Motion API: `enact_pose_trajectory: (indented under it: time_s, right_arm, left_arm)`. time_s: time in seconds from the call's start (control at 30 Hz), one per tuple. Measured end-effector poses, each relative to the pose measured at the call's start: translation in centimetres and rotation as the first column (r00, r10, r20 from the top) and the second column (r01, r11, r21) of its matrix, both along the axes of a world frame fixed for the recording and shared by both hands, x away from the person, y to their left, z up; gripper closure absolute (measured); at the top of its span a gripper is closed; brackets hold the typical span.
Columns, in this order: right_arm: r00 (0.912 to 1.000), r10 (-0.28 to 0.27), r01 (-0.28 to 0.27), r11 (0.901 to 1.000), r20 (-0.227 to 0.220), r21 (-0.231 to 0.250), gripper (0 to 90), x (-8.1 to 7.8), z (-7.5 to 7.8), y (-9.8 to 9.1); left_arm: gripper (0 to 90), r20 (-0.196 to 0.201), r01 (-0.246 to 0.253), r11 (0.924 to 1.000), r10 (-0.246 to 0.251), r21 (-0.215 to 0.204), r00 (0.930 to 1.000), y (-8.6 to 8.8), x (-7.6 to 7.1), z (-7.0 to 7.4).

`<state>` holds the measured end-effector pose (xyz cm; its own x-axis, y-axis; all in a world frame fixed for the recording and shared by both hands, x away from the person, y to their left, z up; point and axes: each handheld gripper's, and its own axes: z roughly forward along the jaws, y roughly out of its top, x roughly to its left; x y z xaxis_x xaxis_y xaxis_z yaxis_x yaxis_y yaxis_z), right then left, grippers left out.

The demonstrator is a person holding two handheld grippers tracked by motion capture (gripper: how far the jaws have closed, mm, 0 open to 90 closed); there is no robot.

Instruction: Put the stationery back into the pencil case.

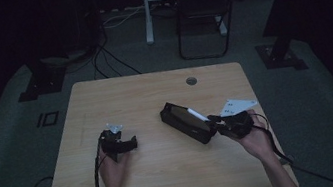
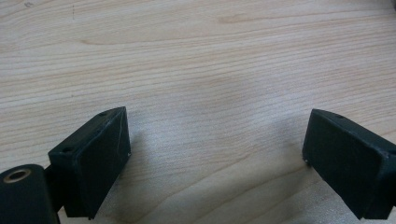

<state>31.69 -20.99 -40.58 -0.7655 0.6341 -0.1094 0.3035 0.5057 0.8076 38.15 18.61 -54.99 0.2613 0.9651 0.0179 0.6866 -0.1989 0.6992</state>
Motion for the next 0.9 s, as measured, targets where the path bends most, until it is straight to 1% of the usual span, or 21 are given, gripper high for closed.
enact_pose_trajectory:
  time_s: [0.13,0.17,0.23,0.6,0.9]
  right_arm:
    - [1.0,-0.004,0.004,1.0,0.003,-0.009,79.0,0.4,0.0,0.1]
    - [1.0,-0.006,0.006,0.9999,-0.002,-0.009,79.0,0.8,0.0,0.2]
    - [1.0,-0.006,0.006,0.9999,-0.001,-0.013,79.0,1.1,0.0,0.3]
    - [0.9999,-0.015,0.015,0.9999,-0.006,-0.005,78.9,2.2,0.1,0.7]
    - [0.9997,-0.024,0.024,0.9997,-0.002,-0.011,79.0,3.2,0.2,1.4]
  left_arm:
    - [7.9,0.0,0.0,1.0,0.0,0.0,1.0,0.0,0.0,0.0]
    - [7.9,0.0,0.0,1.0,0.0,0.0,1.0,0.0,0.0,0.0]
    - [7.9,0.0,-0.001,1.0,0.001,0.0,1.0,0.0,0.0,0.0]
    - [7.9,0.0,-0.001,1.0,0.001,0.0,1.0,0.0,0.0,0.0]
    - [7.9,0.0,-0.001,1.0,0.001,0.0,1.0,0.0,0.0,0.0]
